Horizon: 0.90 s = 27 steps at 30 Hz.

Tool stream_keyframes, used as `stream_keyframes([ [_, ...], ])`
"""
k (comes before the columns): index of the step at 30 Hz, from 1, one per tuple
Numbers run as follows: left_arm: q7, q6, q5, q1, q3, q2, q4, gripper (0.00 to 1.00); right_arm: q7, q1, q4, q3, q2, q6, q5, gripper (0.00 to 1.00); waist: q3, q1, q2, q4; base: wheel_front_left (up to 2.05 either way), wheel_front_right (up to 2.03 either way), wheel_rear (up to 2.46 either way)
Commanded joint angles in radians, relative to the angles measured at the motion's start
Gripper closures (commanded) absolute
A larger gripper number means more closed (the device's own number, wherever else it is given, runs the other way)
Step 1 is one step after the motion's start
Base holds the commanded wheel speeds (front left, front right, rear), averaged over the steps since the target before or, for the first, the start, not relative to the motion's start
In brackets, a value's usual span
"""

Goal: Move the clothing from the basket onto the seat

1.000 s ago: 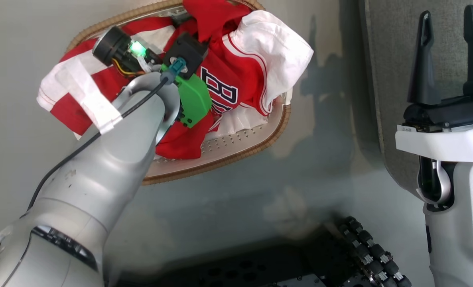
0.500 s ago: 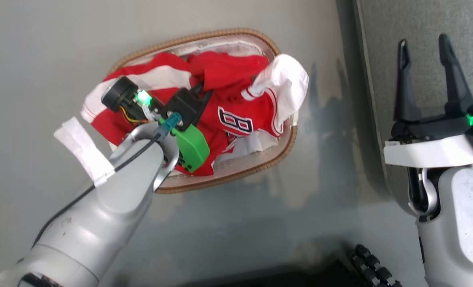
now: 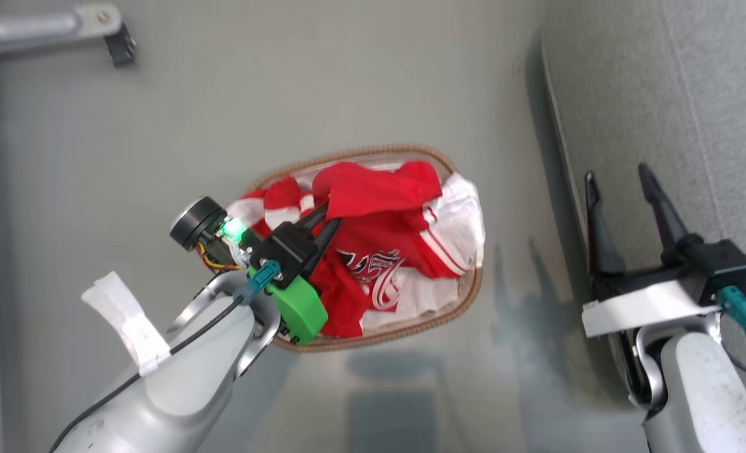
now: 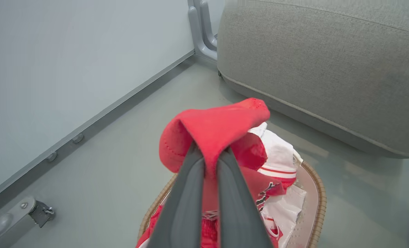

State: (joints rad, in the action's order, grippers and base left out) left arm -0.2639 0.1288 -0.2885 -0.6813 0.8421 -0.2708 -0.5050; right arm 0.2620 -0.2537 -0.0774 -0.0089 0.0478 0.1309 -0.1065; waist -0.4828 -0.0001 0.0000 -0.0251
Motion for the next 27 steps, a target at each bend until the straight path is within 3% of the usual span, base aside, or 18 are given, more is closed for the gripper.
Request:
stream_keyframes([
  [1,-0.001,0.003,0.006,0.027,0.005,-0.013,0.016,1.0,0.005,0.031,-0.011,0.004,0.005,0.0,0.002,0.0,0.186,0.0001,0.0,0.05,0.0,0.0,0.0],
  [13,0.038,0.003,-0.036,-0.08,0.089,-0.113,0.127,1.0,0.005,0.109,-0.052,0.097,0.005,0.0,-0.016,0.0,0.386,0.0001,0.0,0.05,0.0,0.0,0.0],
  [27,0.104,0.001,-0.111,-0.287,0.117,-0.242,0.239,1.0,0.005,0.052,-0.069,0.252,0.005,0.0,-0.011,0.0,0.438,0.0001,0.0,0.034,0.0,0.0,0.0],
])
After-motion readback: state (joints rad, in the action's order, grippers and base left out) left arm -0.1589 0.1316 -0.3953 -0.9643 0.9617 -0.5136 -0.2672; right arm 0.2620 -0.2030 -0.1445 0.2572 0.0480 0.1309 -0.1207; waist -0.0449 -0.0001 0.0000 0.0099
